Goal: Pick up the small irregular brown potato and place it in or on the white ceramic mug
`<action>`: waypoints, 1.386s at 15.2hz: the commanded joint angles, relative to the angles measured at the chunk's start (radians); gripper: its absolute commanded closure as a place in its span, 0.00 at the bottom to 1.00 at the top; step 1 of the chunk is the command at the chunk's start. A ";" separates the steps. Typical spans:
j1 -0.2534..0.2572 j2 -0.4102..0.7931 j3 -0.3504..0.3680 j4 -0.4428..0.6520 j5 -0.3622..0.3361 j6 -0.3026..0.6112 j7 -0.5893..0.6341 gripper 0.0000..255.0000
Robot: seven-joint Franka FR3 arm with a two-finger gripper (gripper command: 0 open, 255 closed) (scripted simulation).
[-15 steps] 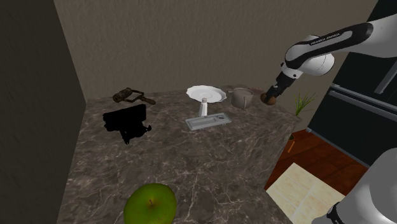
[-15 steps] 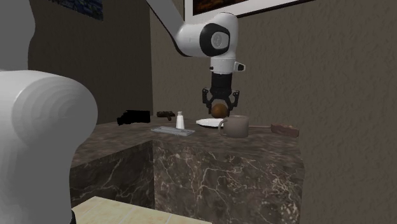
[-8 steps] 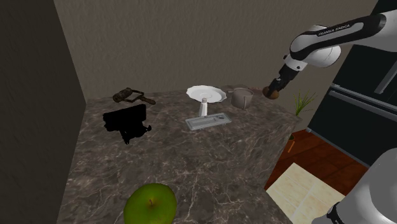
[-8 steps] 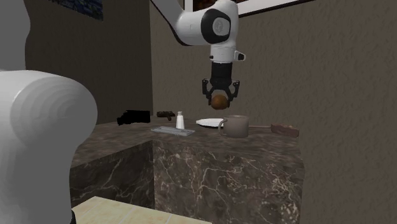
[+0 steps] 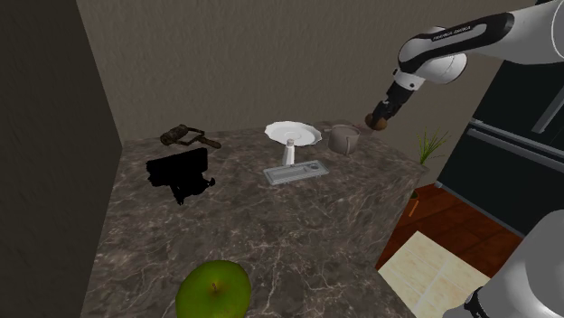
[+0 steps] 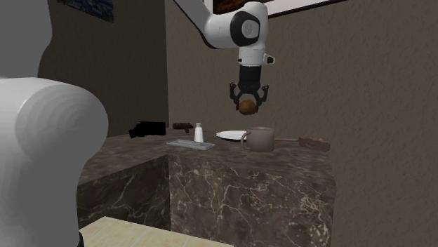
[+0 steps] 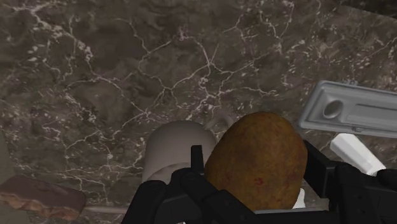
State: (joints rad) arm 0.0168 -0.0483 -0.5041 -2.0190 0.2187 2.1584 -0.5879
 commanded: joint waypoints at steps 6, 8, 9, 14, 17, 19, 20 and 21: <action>-0.037 0.319 0.004 0.364 0.163 -0.099 -0.052 1.00; -0.064 0.412 0.014 0.488 0.199 -0.141 -0.053 1.00; -0.082 0.463 0.021 0.560 0.217 -0.166 -0.050 1.00; -0.080 0.473 0.029 0.508 0.229 -0.107 -0.069 1.00; -0.079 0.481 0.033 0.480 0.239 -0.073 -0.081 1.00; -0.079 0.488 0.036 0.463 0.246 -0.051 -0.089 1.00; -0.079 0.491 0.038 0.455 0.250 -0.040 -0.094 1.00; -0.080 0.495 0.040 0.447 0.254 -0.029 -0.098 1.00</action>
State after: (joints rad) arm -0.0635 0.4430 -0.4665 -1.5645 0.4689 2.1176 -0.6832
